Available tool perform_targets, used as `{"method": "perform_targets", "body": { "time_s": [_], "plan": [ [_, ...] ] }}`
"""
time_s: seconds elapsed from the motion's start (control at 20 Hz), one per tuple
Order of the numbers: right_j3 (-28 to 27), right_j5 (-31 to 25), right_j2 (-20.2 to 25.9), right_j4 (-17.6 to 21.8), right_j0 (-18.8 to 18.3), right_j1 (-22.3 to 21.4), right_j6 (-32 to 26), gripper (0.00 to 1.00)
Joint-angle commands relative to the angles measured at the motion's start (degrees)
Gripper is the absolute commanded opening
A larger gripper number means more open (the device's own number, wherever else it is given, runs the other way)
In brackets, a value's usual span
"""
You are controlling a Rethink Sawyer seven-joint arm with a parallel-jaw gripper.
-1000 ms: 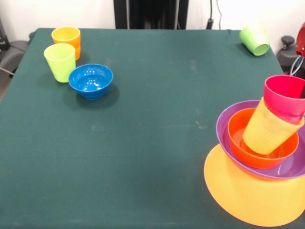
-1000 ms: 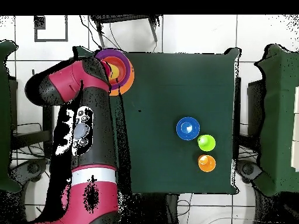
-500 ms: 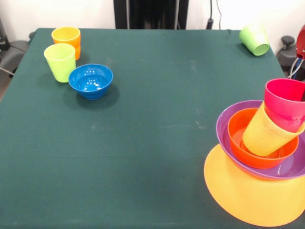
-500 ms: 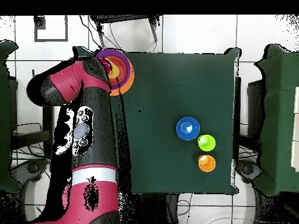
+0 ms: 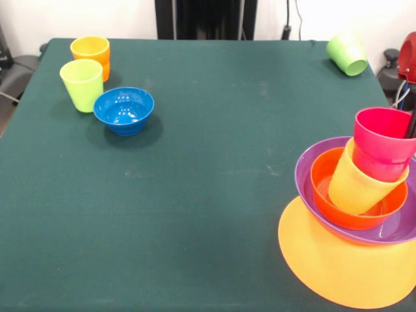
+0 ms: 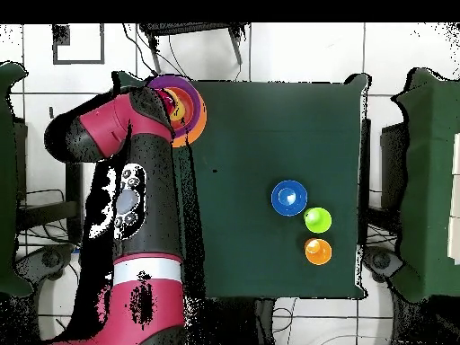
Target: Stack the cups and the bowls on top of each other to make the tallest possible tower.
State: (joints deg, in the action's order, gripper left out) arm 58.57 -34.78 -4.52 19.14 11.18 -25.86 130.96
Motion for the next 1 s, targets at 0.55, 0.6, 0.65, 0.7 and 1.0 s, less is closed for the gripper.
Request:
{"method": "perform_targets", "body": {
  "time_s": [0.55,0.6,0.65,0.7,1.0],
  "plan": [
    [1.76,2.24,3.37,5.77,-3.10,-0.10,-10.26,0.00],
    [1.67,2.39,3.34,5.79,-3.05,0.02,-10.05,0.00],
    [1.44,2.46,3.29,5.82,-3.00,0.20,-9.83,0.00],
    [1.31,2.55,3.31,5.85,-3.00,0.31,-9.77,0.00],
    [2.94,-0.01,6.79,3.20,-5.25,-0.51,-12.20,1.00]
  ]
}}
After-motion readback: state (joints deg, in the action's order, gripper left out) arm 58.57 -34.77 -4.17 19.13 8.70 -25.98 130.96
